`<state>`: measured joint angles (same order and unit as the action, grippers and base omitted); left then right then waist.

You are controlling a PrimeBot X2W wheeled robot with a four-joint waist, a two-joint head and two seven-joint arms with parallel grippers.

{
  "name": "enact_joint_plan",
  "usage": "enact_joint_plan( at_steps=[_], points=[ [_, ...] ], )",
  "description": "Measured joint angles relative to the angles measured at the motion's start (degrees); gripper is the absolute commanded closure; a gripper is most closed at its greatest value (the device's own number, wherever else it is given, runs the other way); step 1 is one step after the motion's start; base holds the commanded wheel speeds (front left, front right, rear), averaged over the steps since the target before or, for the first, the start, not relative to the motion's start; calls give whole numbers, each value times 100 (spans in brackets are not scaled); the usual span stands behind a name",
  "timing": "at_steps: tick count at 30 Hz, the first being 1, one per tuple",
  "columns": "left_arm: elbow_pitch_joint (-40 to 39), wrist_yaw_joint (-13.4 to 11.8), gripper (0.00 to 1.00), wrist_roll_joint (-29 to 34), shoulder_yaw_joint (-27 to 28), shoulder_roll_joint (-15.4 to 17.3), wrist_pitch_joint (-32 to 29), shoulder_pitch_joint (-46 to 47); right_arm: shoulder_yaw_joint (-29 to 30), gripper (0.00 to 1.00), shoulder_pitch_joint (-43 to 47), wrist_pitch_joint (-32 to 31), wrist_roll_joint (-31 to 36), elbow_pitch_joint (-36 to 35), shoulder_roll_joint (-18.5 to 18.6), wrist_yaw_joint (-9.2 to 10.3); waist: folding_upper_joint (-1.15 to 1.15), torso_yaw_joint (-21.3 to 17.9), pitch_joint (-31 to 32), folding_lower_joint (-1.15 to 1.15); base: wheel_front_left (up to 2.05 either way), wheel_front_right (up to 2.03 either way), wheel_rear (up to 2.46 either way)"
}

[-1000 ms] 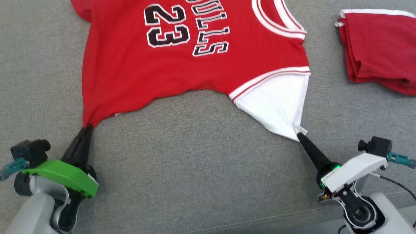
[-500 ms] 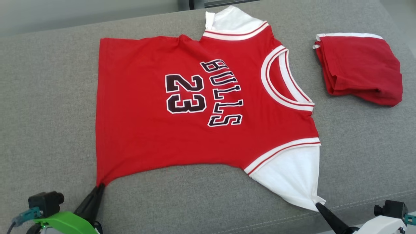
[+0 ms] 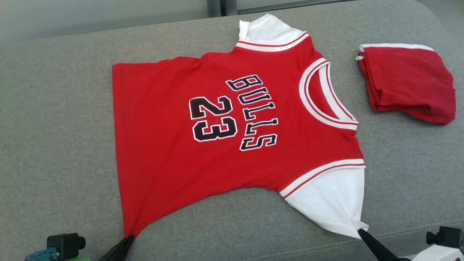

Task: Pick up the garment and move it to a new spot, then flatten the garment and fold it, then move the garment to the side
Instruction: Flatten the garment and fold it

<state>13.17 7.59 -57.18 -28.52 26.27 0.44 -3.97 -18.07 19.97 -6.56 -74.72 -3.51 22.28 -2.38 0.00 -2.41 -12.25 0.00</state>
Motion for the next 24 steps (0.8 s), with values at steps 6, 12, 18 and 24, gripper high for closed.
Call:
enact_joint_plan(
  at_steps=[6, 12, 18, 24],
  points=[
    [-282, 0, 100, -226, 131, 146, -75, -208, 56, 100, 175, -77, -99, -183, 193, 4, 0, 16, -96, 0, 0, 0, 0],
    [-534, 1, 100, -309, 309, 302, -76, -414, 96, 100, 202, -140, -179, -393, 277, 4, 0, -24, -210, 0, 0, 0, 0],
    [-922, -1, 100, -519, 401, 375, -182, -534, 136, 100, 203, -213, -312, -791, 283, -5, 0, -64, -327, 0, 0, 0, 0],
    [-1076, -43, 100, -578, 438, 509, -287, -548, 188, 100, 202, -334, -357, -831, 396, 4, 0, -101, -364, 0, 0, 0, 0]
  ],
)
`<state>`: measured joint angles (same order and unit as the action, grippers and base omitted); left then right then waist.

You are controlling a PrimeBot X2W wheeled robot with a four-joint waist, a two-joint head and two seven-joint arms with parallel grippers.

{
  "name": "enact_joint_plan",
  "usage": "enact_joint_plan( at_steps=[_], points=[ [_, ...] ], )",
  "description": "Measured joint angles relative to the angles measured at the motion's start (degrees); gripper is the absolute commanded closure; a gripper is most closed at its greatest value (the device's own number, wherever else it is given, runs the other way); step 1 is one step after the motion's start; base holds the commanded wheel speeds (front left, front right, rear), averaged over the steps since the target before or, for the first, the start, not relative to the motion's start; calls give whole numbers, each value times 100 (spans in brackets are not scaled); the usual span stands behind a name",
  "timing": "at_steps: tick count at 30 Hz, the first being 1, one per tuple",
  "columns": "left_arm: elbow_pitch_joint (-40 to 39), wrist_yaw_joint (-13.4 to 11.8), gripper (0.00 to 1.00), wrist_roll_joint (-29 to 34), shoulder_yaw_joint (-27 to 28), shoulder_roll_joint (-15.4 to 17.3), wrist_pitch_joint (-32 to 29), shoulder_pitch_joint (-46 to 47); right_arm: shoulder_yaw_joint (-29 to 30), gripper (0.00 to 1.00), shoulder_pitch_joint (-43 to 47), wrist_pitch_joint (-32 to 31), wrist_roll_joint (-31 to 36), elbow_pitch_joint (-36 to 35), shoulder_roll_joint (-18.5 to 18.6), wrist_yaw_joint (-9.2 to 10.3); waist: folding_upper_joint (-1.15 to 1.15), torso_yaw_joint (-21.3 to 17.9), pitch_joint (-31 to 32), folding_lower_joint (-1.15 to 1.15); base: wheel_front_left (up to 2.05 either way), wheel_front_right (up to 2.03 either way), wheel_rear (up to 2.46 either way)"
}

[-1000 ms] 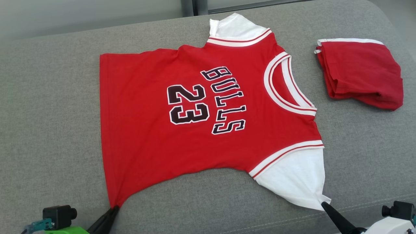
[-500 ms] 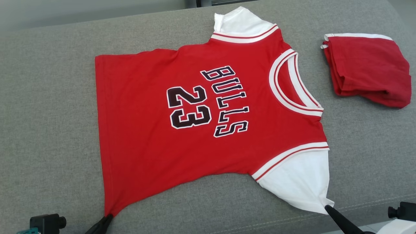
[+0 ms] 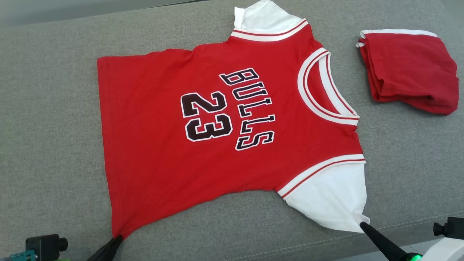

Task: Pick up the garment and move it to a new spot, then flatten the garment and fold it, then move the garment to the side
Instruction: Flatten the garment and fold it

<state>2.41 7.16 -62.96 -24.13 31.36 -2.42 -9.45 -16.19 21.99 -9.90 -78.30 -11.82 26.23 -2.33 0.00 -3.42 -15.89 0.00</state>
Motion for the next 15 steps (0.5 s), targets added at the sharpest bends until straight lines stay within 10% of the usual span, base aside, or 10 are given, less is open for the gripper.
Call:
enact_joint_plan(
  at_steps=[8, 9, 11, 12, 13, 15],
  points=[
    [-26, -122, 100, -41, 15, -47, -20, -98, -151, 100, -4, -73, 137, 214, 56, 53, 0, -97, 54, 0, 0, 0, 0],
    [-8, -140, 97, -40, 1, -65, -20, -99, -157, 89, -5, -71, 188, 244, 54, 69, 0, -106, 74, 0, 0, 0, 0],
    [51, -214, 58, -24, 0, -123, 26, -99, -165, 55, -15, -46, 314, 301, 57, 104, 0, -117, 120, 0, 0, 0, 0],
    [70, -222, 22, -21, -2, -157, 47, -99, -182, 11, -29, -33, 397, 326, 58, 142, 0, -123, 145, 0, 0, 0, 0],
    [84, -245, 0, -21, -4, -186, 47, -99, -207, 0, -37, -14, 482, 352, 58, 151, 0, -127, 172, 0, 0, 0, 0],
    [107, -268, 0, -21, -19, -244, 48, -99, -258, 0, -46, 21, 609, 401, 55, 190, 0, -134, 229, 0, 0, 0, 0]
  ],
)
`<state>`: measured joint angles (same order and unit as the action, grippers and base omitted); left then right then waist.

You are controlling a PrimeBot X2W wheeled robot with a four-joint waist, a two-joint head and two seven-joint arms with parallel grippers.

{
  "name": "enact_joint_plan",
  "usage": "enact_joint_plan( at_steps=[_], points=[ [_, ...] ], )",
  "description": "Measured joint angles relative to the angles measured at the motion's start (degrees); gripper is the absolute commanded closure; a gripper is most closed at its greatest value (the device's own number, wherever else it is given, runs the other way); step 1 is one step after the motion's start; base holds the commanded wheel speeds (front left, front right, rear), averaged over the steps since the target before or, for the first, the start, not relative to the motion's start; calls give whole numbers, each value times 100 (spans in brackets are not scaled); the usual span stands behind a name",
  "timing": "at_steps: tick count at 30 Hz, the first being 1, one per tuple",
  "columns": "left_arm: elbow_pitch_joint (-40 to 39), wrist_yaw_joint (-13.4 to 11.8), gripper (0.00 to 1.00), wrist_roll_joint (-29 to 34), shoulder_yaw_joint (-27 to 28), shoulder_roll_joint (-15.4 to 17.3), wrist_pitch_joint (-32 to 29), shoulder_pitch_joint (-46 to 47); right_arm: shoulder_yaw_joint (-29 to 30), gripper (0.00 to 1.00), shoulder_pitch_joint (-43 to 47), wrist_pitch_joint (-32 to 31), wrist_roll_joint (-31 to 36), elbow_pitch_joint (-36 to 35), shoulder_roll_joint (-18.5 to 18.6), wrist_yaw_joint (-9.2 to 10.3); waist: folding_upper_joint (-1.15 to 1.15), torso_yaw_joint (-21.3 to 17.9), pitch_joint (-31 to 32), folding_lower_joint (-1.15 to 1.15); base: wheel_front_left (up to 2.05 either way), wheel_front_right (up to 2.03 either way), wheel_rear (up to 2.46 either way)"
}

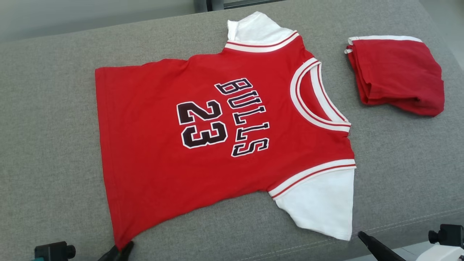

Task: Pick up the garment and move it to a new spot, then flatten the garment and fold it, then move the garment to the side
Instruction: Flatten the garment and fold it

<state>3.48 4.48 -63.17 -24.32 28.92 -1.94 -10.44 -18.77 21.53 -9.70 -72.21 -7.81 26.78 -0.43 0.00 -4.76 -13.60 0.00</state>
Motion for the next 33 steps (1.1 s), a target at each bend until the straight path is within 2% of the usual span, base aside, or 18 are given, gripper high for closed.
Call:
enact_joint_plan(
  at_steps=[6, 14, 20, 25, 33],
  points=[
    [91, -7, 0, -2, -91, -101, -5, -2, 27, 0, -12, 245, 223, 143, -121, 162, 0, 4, 204, 0, 0, 0, 0],
    [296, -104, 0, -20, -118, -126, -31, -85, -85, 0, 5, 382, 579, 265, -110, 213, 0, 11, 528, 0, 0, 0, 0],
    [352, -207, 0, -20, -120, -105, -77, -256, -102, 0, 16, 589, 1129, 255, 230, 263, 0, 45, 806, 0, 0, 0, 0],
    [299, -402, 0, 108, 83, -71, 188, -266, 88, 0, -95, 1025, 2012, 130, 580, 417, 0, 90, 1036, 0, 0, 0, 0],
    [-138, -620, 0, 609, 341, -60, 766, -42, 237, 0, -449, 1582, 2926, -225, 730, 619, 0, 240, 1295, 0, 0, 0, 0]
  ],
)
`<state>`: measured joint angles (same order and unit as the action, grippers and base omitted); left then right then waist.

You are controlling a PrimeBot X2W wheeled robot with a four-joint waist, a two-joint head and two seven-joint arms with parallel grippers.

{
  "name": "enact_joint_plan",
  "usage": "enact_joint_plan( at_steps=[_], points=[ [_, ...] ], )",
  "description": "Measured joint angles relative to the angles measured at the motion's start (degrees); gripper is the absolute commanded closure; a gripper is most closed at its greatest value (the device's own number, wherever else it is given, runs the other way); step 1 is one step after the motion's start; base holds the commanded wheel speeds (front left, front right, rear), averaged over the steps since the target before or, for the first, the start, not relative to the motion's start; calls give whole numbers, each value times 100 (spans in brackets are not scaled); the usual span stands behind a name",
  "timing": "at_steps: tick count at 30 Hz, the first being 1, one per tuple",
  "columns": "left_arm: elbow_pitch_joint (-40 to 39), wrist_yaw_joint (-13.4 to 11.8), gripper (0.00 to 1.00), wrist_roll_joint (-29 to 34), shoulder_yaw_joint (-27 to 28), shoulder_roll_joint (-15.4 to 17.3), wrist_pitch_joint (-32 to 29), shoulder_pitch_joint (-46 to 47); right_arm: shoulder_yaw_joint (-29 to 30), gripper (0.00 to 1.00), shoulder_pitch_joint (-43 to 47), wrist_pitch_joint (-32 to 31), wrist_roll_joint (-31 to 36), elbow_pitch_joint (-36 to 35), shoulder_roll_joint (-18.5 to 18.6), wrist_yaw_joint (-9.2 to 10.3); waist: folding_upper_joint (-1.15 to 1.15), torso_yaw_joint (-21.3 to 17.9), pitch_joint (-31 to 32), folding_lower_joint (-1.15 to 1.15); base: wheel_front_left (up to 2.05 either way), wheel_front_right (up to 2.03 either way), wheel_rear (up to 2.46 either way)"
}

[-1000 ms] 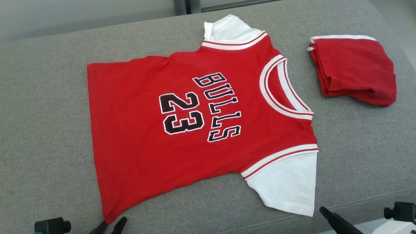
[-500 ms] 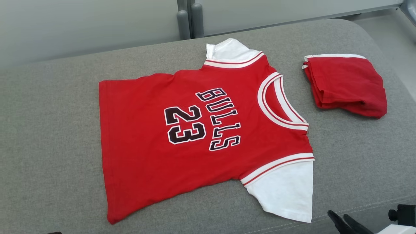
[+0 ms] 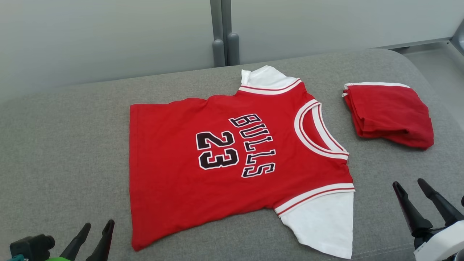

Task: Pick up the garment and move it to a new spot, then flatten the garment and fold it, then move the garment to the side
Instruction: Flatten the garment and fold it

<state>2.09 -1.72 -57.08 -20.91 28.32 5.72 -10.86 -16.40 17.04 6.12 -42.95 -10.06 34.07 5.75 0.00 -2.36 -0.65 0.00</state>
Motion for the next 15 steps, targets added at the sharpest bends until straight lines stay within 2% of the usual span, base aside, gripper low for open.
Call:
enact_joint_plan(
  at_steps=[5, 10, 15],
  points=[
    [-152, -26, 0, 389, -13, 5, 269, 260, 99, 0, -140, 263, 441, -105, -11, 89, 0, 107, 133, 0, 0, 0, 0],
    [-169, -132, 0, 593, 37, 2, 561, 264, 123, 0, -319, 393, 793, -162, -47, 92, 0, 171, 265, 0, 0, 0, 0],
    [-160, -132, 0, 814, -33, -23, 616, 275, 102, 0, -375, 420, 927, -125, -160, 134, 0, 212, 352, 0, 0, 0, 0]
  ],
)
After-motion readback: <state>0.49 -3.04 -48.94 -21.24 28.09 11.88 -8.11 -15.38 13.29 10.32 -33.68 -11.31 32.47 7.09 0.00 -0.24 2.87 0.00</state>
